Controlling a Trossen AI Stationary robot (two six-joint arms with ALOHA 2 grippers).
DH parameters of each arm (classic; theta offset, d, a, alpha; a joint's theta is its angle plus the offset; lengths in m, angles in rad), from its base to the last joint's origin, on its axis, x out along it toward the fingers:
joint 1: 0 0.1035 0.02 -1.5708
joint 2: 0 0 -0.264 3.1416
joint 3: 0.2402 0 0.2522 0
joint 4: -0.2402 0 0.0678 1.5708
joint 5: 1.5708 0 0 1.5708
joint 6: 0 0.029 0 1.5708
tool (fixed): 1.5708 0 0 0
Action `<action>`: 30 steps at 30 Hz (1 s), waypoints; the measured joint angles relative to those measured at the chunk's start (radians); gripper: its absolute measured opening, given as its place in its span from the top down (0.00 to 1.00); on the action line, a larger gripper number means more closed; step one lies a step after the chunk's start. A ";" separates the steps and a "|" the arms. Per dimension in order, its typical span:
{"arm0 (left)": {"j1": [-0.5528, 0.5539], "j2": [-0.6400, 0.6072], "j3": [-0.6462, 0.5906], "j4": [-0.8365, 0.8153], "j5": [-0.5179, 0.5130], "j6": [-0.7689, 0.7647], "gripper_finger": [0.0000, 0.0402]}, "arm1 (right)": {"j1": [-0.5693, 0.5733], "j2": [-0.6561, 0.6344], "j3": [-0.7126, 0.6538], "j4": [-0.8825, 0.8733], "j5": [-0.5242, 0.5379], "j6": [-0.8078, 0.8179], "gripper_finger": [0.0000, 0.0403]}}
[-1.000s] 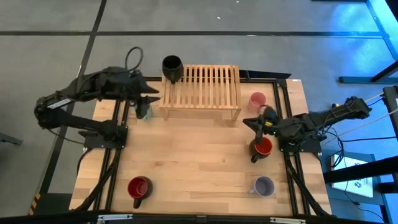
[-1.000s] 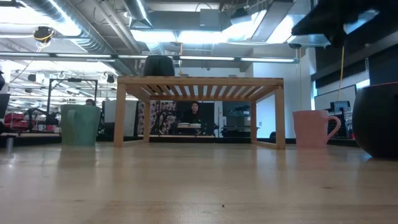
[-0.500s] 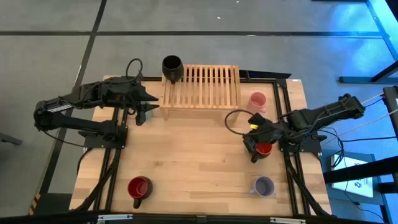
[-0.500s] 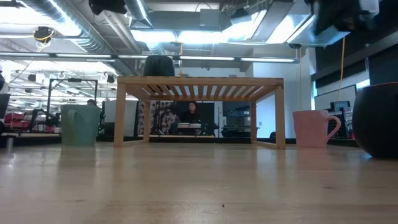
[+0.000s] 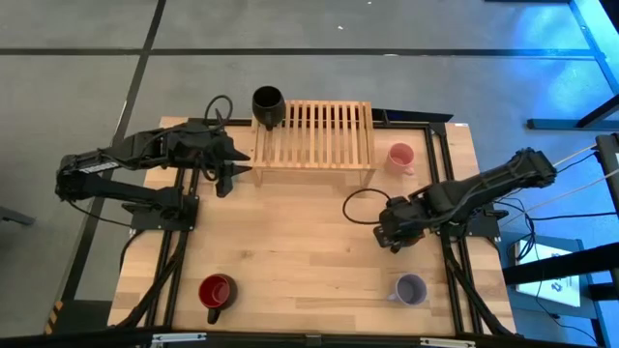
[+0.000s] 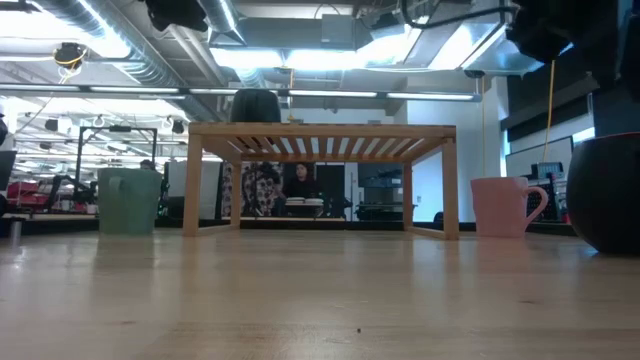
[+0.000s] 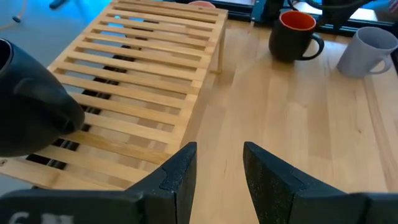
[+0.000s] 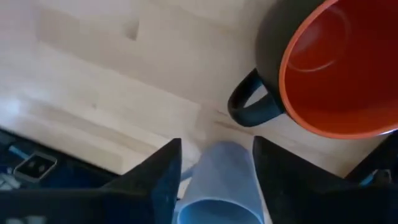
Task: Place coffee mugs
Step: Put the orange mug on the shelf
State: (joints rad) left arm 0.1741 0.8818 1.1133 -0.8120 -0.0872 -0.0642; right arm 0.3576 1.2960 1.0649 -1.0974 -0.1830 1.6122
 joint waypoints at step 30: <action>0.000 0.000 0.000 0.042 -0.006 -0.012 0.69 | 0.219 0.300 0.000 -0.092 0.292 0.542 0.56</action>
State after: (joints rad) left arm 0.1741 0.8818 1.1133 -0.7696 -0.0937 -0.0761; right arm 0.5766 1.5959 1.0649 -1.1889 0.1090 2.1540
